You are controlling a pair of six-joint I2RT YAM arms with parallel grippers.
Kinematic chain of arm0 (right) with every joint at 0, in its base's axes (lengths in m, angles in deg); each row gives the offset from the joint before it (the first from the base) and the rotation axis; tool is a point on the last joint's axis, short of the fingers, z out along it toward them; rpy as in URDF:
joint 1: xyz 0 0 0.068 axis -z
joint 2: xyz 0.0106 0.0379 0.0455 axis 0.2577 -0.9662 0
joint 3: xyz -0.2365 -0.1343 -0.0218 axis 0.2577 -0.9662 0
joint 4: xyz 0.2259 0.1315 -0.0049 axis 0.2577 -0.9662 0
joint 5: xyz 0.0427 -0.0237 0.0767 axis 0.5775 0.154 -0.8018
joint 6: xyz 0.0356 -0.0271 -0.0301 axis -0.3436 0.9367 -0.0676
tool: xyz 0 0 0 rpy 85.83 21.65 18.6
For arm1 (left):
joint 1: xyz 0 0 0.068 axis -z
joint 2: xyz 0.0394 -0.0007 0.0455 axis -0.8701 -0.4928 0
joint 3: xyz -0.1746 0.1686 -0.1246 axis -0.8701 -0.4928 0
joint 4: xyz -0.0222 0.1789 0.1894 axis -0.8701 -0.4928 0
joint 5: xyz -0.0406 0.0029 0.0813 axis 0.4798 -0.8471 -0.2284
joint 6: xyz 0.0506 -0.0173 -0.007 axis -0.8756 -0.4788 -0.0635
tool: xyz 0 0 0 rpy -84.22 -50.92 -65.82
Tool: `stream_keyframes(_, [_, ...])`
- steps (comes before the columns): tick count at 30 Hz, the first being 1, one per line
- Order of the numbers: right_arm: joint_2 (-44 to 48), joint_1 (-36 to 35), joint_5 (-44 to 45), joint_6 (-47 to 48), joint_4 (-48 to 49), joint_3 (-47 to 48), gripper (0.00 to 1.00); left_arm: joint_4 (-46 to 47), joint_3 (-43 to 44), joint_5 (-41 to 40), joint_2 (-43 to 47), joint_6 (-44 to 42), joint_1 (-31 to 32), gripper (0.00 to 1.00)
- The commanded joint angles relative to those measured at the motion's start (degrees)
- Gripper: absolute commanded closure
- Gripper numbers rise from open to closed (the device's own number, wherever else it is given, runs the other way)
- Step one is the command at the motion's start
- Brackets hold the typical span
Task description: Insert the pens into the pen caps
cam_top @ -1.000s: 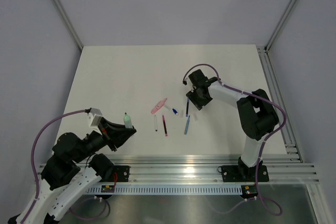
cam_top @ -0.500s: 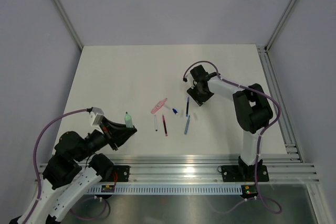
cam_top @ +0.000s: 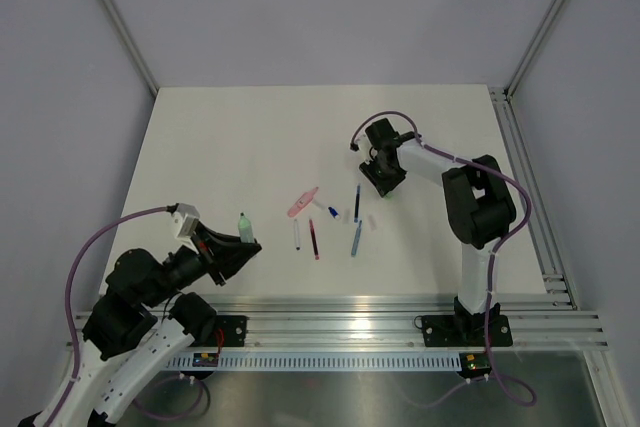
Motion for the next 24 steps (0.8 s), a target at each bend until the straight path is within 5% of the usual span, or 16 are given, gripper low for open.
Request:
stream_keyframes(1, [-0.69,1.19,-1.91,-0.5,-1.11,1.76,0.58,2.46,0.08,1.64,-1.32,-0.98,-0.3,1.0])
stream_keyframes(8, [-1.22,2.07,-3.41,-2.44,-3.38,3.6,0.58,2.55,0.07,1.2,-1.68,-0.89,-0.3,1.0])
stream_keyframes(12, [-0.95,2.87,-4.55,-3.75,-2.95,3.6,0.78,2.55,0.08,1.37,-2.03,-0.8,-0.3,1.0])
stream_keyframes(19, [6.23,3.48,-8.4,-9.98,5.74,-1.3,0.97,4.21,-0.63,2.6,-3.96,0.87,-0.3,1.0])
stream_keyframes(24, [16.78,3.48,-12.71,-20.68,19.53,-10.44,1.0,8.87,-2.73,6.38,-7.12,5.16,-0.3,1.0])
